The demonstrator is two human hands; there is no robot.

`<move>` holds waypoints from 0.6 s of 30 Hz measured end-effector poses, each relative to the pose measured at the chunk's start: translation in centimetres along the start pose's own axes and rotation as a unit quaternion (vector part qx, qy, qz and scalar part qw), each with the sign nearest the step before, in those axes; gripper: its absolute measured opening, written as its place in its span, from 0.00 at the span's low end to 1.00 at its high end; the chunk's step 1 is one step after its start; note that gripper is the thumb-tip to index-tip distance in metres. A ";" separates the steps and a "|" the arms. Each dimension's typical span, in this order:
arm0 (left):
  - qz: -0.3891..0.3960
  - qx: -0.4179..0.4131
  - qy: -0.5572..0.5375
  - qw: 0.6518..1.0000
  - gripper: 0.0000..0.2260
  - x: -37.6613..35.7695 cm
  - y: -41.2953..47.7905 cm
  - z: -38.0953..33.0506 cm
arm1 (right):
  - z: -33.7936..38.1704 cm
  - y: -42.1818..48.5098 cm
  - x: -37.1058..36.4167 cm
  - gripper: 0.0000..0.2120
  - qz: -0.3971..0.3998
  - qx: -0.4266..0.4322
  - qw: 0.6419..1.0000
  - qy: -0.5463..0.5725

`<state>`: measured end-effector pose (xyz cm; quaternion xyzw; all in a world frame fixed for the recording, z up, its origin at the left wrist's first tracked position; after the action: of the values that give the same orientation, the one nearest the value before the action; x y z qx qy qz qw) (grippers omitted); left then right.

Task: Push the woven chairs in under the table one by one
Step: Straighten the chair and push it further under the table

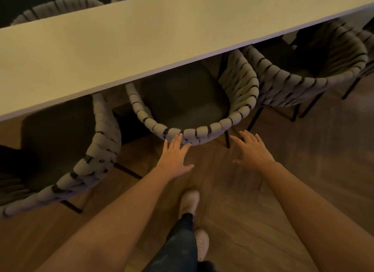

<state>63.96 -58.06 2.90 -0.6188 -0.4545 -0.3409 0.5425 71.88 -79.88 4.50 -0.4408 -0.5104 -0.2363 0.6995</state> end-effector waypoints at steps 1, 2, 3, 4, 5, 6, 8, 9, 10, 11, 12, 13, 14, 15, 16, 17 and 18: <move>0.001 0.001 0.004 1.000 0.35 0.5 1.3 -0.6 | -1.0 0.8 0.2 0.40 -0.003 0.004 1.000 0.003; 0.005 0.004 0.010 1.000 0.35 0.8 2.0 -0.8 | -1.3 1.4 0.4 0.40 -0.004 0.010 1.000 0.000; 0.008 0.011 0.017 1.000 0.35 1.0 3.3 -1.0 | -2.0 2.4 0.6 0.40 -0.007 0.017 1.000 -0.008; 0.012 0.018 0.021 1.000 0.35 1.1 4.5 -1.0 | -2.8 3.6 0.8 0.40 -0.012 0.022 1.000 -0.017; 0.016 0.025 0.024 0.999 0.36 1.1 5.9 -1.0 | -3.5 4.8 1.1 0.40 -0.017 0.027 0.999 -0.028; 0.024 0.031 0.023 0.999 0.37 0.9 7.2 -0.9 | -4.3 6.1 1.3 0.39 -0.018 0.031 0.999 -0.036; 0.049 0.045 0.021 0.998 0.39 0.5 10.3 -0.3 | -5.8 9.5 1.8 0.39 -0.018 0.040 0.998 -0.050; 0.066 0.049 0.018 0.996 0.39 0.2 11.1 -0.1 | -6.2 10.8 1.9 0.38 -0.012 0.045 0.997 -0.063; 0.087 0.055 0.009 0.995 0.39 -0.4 12.1 0.1 | -6.6 12.3 2.1 0.38 0.002 0.051 0.996 -0.079; 0.104 0.056 0.007 0.993 0.37 -0.8 12.8 0.3 | -6.9 13.7 2.0 0.38 0.022 0.055 0.993 -0.099; 0.120 0.054 0.018 0.991 0.34 -1.3 13.4 0.4 | -7.2 14.7 1.9 0.37 0.042 0.056 0.990 -0.119; 0.133 0.058 0.034 0.989 0.31 -1.6 14.1 0.8 | -7.5 16.1 1.7 0.36 0.060 0.062 0.987 -0.136; 0.143 0.065 0.045 0.987 0.28 -1.9 14.6 1.2 | -7.6 17.2 1.3 0.34 0.077 0.069 0.983 -0.154; 0.146 0.069 0.056 0.985 0.26 -1.9 14.7 1.4 | -7.6 17.7 0.9 0.32 0.094 0.074 0.978 -0.174; 0.148 0.079 0.061 0.984 0.24 -2.3 15.2 1.8 | -7.8 18.9 0.5 0.31 0.112 0.083 0.972 -0.189; 0.144 0.086 0.066 0.984 0.23 -2.3 15.3 1.9 | -8.1 19.6 0.3 0.31 0.124 0.090 0.967 -0.203; 0.139 0.095 0.067 0.983 0.21 -2.6 15.6 2.1 | -8.2 20.2 0.2 0.31 0.132 0.102 0.963 -0.212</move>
<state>77.40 -56.46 -5.50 -0.5970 -0.3573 -0.2582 0.6702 91.84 -76.83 -3.68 -0.4708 -0.6055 0.0102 0.6416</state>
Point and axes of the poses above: each hand's wrist, its own y-axis towards the middle knuckle, its own x-axis out of the back of the hand, z = x × y, the point moved 7 cm from there along y, towards the middle knuckle, and after that the axes turned 1 degree about x, right-handed, at the moved point
